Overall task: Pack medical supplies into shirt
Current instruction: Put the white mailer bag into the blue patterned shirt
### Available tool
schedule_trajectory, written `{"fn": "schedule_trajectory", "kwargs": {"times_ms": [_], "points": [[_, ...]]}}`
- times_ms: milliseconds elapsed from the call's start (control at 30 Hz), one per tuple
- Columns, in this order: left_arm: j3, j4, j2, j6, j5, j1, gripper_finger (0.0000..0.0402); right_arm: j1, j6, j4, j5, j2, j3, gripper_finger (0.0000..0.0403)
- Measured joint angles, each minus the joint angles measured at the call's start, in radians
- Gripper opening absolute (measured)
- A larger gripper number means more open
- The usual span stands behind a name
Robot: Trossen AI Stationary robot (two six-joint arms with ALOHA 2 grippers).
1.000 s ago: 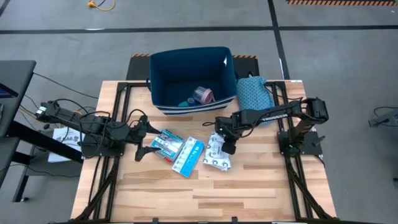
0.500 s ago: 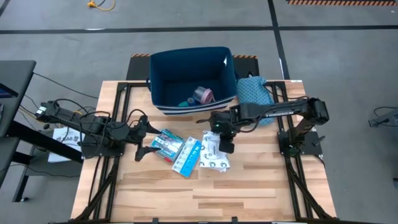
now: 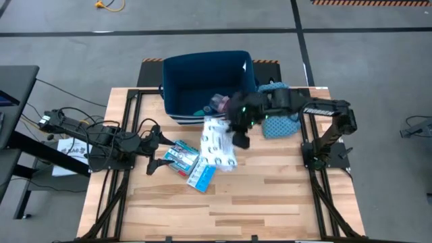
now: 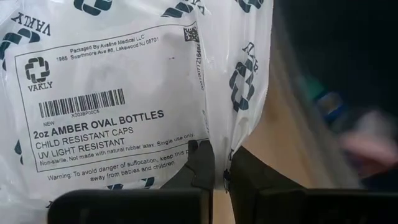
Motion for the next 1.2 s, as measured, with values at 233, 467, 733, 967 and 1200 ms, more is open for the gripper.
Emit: {"fn": "schedule_trajectory", "kwargs": {"times_ms": [233,467,733,967,1200], "points": [[0.000,0.000,0.000,0.000,0.000,0.000,0.0334,-0.135,-0.083,0.196,0.062,0.000,0.116,0.0015],[0.000,0.000,0.000,0.000,-0.019,0.000,0.0334,-0.312,-0.153,0.515,0.061,0.058,0.121,0.0013],[0.000,0.007,0.000,-0.004,-0.086,0.001,0.0334,-0.454,-0.227,0.619,0.061,0.250,0.119,0.0012],[0.000,-0.001,0.000,-0.007,-0.189,0.001,0.0334,-0.461,-0.407,0.583,0.051,0.390,0.119,0.0015],[0.000,0.001,0.000,-0.007,-0.235,0.002,0.0334,-0.407,-0.562,0.572,0.037,0.429,0.118,0.0032]]}}
